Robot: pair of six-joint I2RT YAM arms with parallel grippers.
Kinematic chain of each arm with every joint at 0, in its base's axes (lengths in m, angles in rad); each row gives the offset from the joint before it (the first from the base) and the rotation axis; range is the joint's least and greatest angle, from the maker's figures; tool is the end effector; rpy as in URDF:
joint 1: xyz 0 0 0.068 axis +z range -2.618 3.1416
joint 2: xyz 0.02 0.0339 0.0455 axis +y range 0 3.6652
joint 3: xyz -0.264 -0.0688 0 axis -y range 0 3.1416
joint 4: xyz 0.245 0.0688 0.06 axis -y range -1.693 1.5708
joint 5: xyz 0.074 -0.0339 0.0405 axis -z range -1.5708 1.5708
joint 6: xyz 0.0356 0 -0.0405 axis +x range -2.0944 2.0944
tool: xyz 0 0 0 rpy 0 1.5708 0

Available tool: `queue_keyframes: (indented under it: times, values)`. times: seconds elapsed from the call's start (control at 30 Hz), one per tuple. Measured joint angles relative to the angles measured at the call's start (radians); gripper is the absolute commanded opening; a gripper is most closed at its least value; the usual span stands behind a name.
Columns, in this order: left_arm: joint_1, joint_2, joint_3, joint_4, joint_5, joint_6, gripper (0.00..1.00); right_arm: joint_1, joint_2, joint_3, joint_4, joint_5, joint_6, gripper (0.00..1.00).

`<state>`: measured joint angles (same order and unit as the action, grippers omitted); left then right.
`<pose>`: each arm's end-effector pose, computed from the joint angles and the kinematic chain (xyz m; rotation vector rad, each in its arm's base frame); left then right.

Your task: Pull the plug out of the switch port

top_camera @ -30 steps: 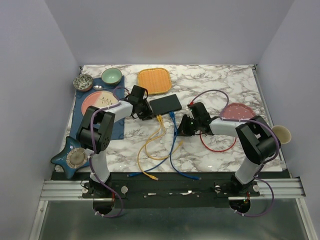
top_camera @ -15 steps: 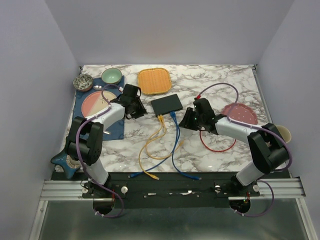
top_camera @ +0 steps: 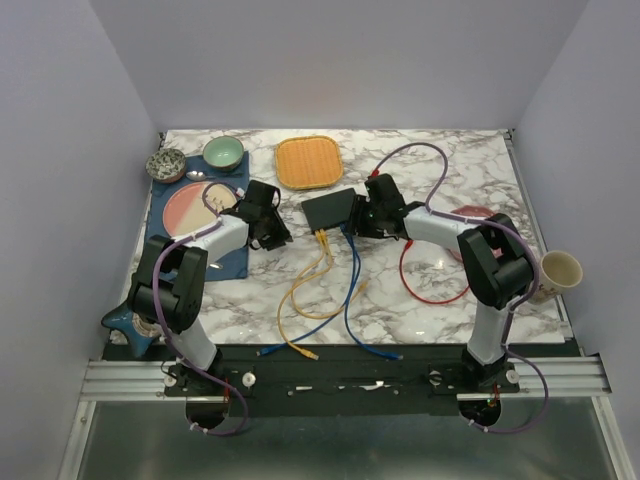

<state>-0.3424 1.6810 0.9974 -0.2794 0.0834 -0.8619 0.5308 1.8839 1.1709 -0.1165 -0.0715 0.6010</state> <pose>0.3187 -0.1167 0.1778 -0.6425 2.5519 -0.5579 0.3435 0.2046 0.1690 0.0527 2.4876 0.5935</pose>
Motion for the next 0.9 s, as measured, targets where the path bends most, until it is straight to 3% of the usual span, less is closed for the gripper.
queue_keyframes:
  times: [0.27,0.47,0.9]
  values:
    - [0.0,-0.021,-0.039,0.017,0.016,-0.007,0.38,-0.002,0.043,0.011,-0.011,-0.021,-0.009,0.21]
    - [0.0,-0.034,-0.048,0.029,0.031,-0.018,0.38,-0.002,-0.011,-0.091,0.046,-0.054,-0.01,0.01]
    - [0.0,-0.069,-0.07,0.034,0.044,-0.02,0.38,0.054,-0.208,-0.356,0.094,-0.098,-0.026,0.01]
